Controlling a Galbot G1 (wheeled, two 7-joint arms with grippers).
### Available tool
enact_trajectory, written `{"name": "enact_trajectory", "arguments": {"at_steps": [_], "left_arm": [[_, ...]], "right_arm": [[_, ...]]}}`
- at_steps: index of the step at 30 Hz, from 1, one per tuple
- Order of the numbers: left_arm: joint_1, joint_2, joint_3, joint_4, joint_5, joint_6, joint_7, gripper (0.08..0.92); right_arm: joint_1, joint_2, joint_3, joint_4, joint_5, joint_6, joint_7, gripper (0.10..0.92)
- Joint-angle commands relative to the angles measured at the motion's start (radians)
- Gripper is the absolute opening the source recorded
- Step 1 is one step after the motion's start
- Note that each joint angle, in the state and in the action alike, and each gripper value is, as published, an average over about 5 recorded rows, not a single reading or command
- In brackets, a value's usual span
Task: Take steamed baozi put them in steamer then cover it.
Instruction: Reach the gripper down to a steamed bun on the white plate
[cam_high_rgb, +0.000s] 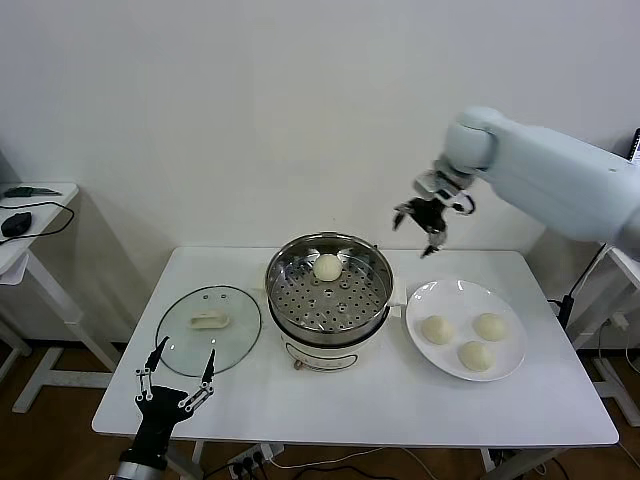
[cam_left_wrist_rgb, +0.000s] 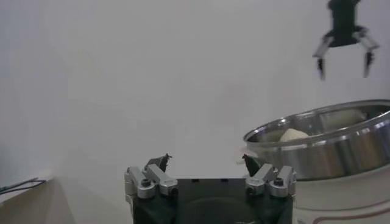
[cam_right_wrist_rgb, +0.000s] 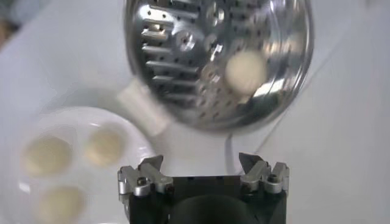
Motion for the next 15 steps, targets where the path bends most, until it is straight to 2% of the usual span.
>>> {"name": "enact_trajectory", "arguments": {"at_steps": [1,8,15], "left_arm": [[0.002,0.0,0.0,-0.002,0.001,0.001,0.001,0.823],[0.007,-0.006,-0.004,-0.002,0.002,-0.001,0.0,0.823],[0.016,-0.012,-0.002,-0.005,0.002,-0.002,-0.002,0.823]], "right_arm": [[-0.142,-0.163,-0.096,0.03,0.145,-0.161,0.064,0.823],[-0.245,-0.13,-0.075,0.006,0.128,-0.179,0.206,0.823],[-0.328,-0.075,0.005,-0.06,0.08,-0.185,0.231,0.823]]}}
